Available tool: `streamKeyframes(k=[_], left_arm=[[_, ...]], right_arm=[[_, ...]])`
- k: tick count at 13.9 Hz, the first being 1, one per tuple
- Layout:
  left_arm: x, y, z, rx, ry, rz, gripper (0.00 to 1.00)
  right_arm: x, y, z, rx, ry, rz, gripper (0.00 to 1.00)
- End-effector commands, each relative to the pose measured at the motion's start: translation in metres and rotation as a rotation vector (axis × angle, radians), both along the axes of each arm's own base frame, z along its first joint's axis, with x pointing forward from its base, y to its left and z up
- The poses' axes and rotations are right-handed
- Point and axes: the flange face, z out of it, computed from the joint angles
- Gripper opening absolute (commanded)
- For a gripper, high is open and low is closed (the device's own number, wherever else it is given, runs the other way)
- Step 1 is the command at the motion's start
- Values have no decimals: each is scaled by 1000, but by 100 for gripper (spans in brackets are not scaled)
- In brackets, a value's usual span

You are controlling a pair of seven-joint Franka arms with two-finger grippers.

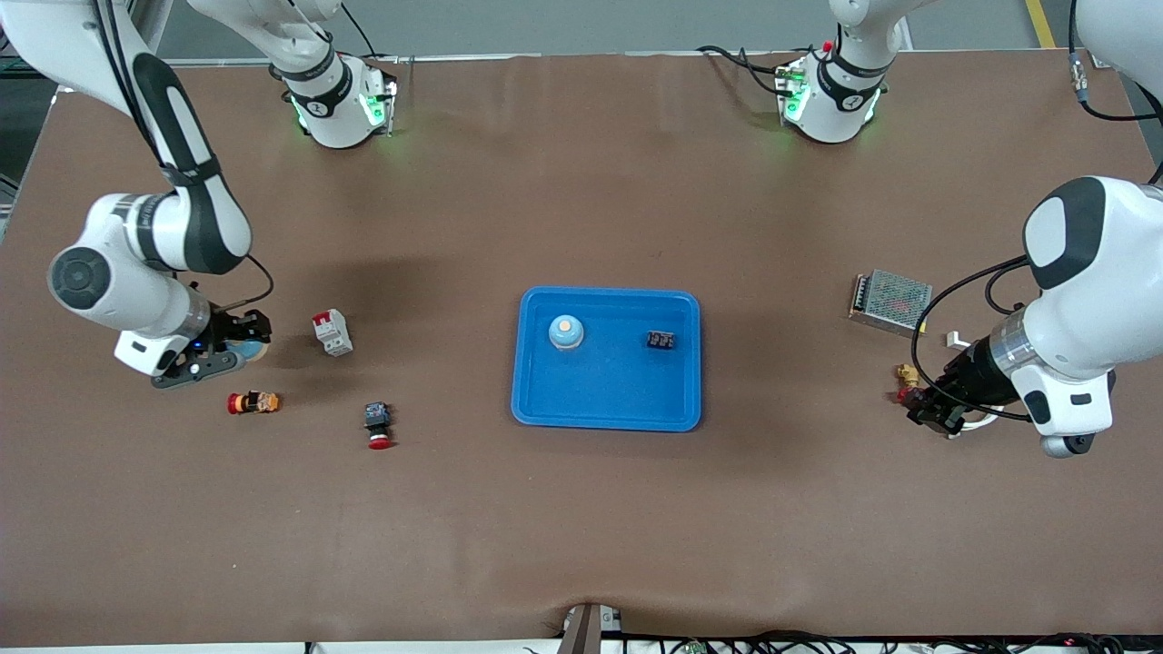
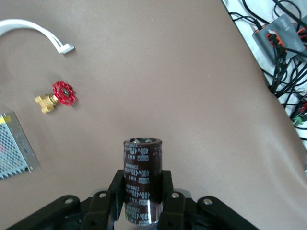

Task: Place electrolytic capacitor and blue bell in tray
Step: 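Lift the bell and capacitor and carry both toward the blue tray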

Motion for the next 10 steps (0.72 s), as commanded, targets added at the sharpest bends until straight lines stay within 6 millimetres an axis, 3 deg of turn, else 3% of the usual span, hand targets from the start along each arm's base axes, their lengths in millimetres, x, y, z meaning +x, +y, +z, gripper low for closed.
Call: streamKeyframes(k=[1, 3, 5, 9, 10], left_arm=[[-3, -12, 14, -27, 11, 60, 0], [-5, -33, 14, -43, 19, 90, 0], [-12, -71, 14, -57, 38, 142, 0], [-14, -104, 2, -77, 76, 280, 0], [-18, -120, 1, -79, 81, 298, 0]], right_arm=[[22, 25, 52, 13, 45, -32, 58], [32, 49, 80, 9, 58, -81, 58], [37, 85, 99, -10, 51, -130, 58], [39, 156, 114, 15, 17, -244, 58], [39, 174, 120, 35, 10, -276, 58]])
